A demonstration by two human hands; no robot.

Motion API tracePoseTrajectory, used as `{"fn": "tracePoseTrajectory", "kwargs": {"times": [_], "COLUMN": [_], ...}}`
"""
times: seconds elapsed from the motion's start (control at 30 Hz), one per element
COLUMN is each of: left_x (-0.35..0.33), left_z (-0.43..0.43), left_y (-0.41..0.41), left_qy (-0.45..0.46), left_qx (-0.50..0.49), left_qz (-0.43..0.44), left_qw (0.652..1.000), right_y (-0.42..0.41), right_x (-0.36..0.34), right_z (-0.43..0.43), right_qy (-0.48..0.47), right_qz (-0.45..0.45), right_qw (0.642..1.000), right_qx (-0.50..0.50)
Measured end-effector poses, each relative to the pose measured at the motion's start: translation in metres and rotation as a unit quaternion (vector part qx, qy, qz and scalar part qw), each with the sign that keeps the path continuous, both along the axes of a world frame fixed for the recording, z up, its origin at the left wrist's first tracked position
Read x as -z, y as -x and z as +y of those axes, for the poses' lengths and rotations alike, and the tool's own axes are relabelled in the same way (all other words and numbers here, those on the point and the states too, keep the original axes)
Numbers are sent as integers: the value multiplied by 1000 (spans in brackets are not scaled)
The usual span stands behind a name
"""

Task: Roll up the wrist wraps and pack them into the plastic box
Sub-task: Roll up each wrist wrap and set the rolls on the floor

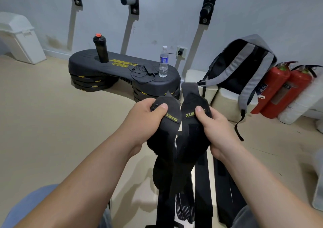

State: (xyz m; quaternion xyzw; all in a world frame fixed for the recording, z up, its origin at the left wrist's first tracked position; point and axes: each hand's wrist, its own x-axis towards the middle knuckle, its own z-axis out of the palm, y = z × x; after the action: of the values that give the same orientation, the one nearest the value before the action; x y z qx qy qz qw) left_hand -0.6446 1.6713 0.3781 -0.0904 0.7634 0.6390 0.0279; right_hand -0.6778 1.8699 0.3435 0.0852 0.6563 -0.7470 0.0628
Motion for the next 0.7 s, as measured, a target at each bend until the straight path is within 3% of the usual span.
{"fn": "tracePoseTrajectory", "kwargs": {"times": [0.27,0.43,0.7], "left_x": [-12,-18,-1], "left_z": [5,4,17], "left_y": [-16,-29,-14], "left_qy": [7,-116,-39], "left_qx": [84,242,70], "left_qz": [-46,-43,44], "left_qw": [995,962,996], "right_y": [1,2,-12], "right_x": [-2,-5,-10], "right_z": [1,1,-15], "right_qy": [-1,16,91], "right_qz": [43,44,-48], "right_qw": [999,999,989], "right_qx": [25,3,-108]}}
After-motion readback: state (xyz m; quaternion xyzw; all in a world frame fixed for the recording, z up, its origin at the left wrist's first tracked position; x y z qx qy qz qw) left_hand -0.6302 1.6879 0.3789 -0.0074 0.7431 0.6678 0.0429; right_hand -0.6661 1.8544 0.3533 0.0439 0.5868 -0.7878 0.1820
